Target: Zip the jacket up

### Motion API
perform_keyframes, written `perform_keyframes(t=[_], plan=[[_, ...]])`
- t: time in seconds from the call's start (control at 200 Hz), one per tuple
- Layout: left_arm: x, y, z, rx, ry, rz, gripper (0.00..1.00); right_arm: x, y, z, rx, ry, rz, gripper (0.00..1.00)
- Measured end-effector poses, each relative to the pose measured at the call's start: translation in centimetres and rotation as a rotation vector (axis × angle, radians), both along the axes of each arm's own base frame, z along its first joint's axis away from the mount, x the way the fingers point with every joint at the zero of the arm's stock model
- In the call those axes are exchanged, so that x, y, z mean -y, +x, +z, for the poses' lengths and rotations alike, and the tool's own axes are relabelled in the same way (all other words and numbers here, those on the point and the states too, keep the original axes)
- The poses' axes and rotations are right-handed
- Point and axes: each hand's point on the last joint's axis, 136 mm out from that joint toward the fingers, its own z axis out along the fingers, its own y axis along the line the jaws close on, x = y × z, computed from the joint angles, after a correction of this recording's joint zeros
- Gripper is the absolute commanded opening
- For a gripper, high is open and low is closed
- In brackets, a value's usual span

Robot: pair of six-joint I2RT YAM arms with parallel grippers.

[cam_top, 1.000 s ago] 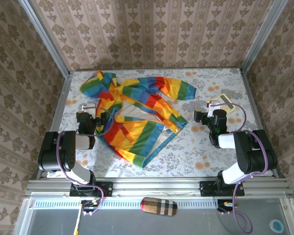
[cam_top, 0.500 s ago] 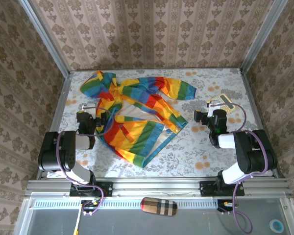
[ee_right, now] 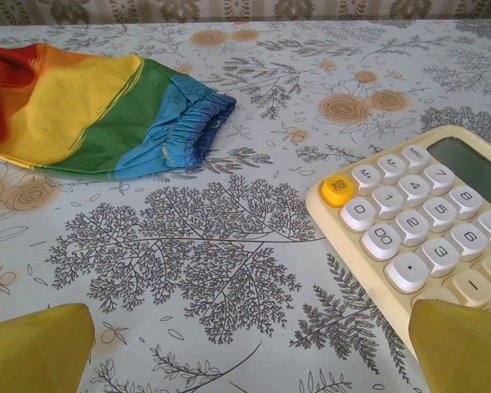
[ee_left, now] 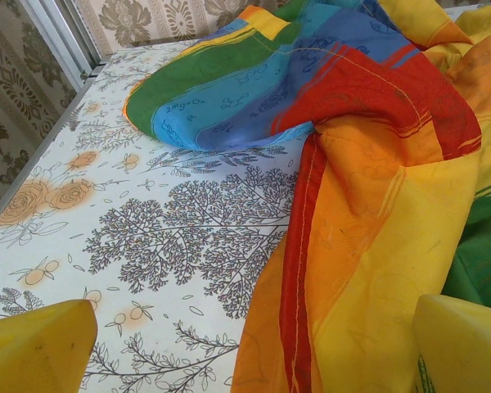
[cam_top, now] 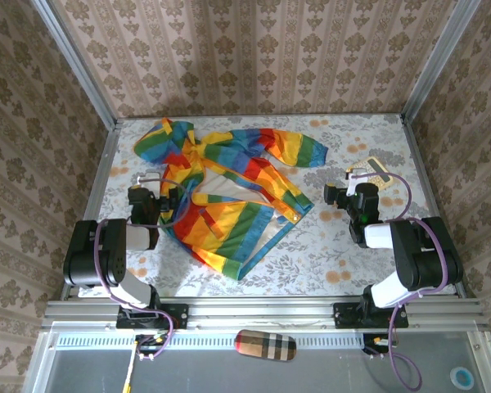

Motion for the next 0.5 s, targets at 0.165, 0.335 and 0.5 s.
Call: perform_keyframes(t=[0.165, 0.335, 0.5], plan=[[0.0, 0.0, 0.1, 0.002, 0.0, -0.001, 1.0, 0.0, 0.0, 0.0, -0.002, 0.0, 0.0, 1.0], [-0.2, -0.3, 1.8, 0.029, -0.001, 0.015, 1.0, -0.1, 0.4, 1.7, -0.035, 0.001, 0.002, 1.0], [-0.5, -0.2, 4.9, 0.047, -0.016, 0.035, 0.98, -0.2, 2.4, 7.6, -0.002, 0.023, -0.011, 1.0]])
